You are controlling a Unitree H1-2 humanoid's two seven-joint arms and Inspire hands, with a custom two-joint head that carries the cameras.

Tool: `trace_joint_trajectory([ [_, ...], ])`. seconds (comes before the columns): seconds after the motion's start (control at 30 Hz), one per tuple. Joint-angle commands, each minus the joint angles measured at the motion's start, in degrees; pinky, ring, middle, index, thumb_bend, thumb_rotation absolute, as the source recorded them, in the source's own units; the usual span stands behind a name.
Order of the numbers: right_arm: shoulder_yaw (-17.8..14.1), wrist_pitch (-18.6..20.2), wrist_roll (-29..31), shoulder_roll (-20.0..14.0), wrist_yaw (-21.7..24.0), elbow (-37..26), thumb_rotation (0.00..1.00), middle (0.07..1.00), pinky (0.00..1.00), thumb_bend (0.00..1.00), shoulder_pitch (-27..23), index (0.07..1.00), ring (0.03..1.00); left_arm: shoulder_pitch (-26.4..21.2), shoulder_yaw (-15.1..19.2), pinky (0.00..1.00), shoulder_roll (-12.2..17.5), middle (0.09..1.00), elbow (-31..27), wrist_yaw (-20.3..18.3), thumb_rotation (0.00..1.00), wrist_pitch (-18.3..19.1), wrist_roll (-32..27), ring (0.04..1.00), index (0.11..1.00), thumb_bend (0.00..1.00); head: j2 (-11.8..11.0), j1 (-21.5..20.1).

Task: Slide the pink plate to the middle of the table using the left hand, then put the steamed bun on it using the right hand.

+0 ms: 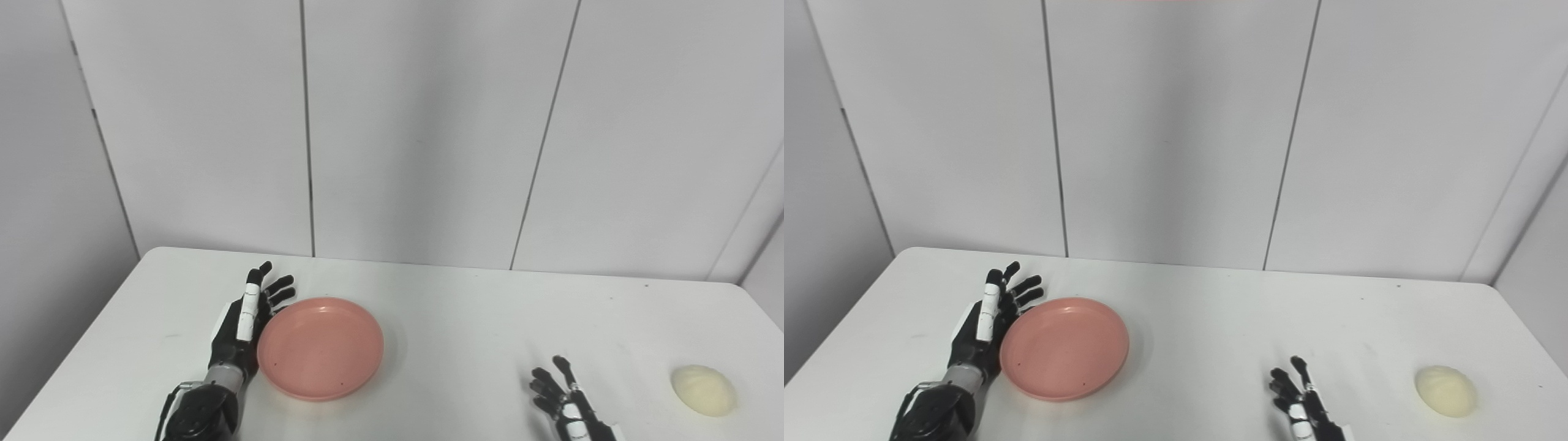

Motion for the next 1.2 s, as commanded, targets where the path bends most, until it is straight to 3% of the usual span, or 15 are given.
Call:
trace_joint_trajectory([
  [0.0, 1.0, -0.2, -0.4, 1.6, -0.6, 0.6, 0.94, 0.878, 0.88, 0.68, 1.5, 0.967, 0.868, -1.5, -0.5, 0.75, -0.2, 0.838, -1.6, 0.4, 0.99, -0.2, 0.8, 0.833, 0.94, 0.93, 0.2, -0.7],
  [0.4, 2.4, 1.6, -2.8, 3.6, -1.8, -1.1, 0.96, 0.88, 0.88, 0.65, 1.0, 0.968, 0.876, -1.2, -1.5, 0.76, -2.7, 0.865, -2.5, 2.2, 0.98, -0.8, 2.8, 0.855, 0.936, 0.94, 1.6, -3.6],
  [0.8, 4.0, 1.1, -4.8, 5.6, -3.0, -1.3, 0.94, 0.866, 0.86, 0.6, 0.5, 0.96, 0.85, -0.6, -2.2, 0.78, -3.8, 0.851, -4.3, 3.1, 0.97, 0.9, 2.8, 0.855, 0.947, 0.92, 2.5, -10.4],
  [1.03, 4.6, 1.4, -6.0, 6.5, -3.7, -1.4, 0.95, 0.866, 0.85, 0.6, 0.2, 0.971, 0.85, 0.0, -2.8, 0.83, -4.7, 0.897, -4.3, 3.7, 0.92, -0.6, 3.4, 0.866, 1.0, 1.0, 2.7, -12.9],
  [1.13, 4.8, 1.5, -6.4, 6.7, -4.0, -1.5, 0.95, 0.871, 0.85, 0.6, 0.2, 0.971, 0.855, 0.4, -3.9, 0.82, -5.3, 0.918, -3.9, 4.1, 0.92, -1.6, 4.9, 0.867, 1.0, 1.0, 2.8, -13.5],
  [1.17, 4.9, 1.5, -6.4, 6.8, -4.1, -1.5, 0.95, 0.873, 0.85, 0.61, 0.3, 0.97, 0.857, 0.5, -4.1, 0.83, -5.6, 0.931, -3.7, 4.2, 0.92, -2.1, 5.2, 0.874, 1.0, 0.95, 2.8, -13.9],
])
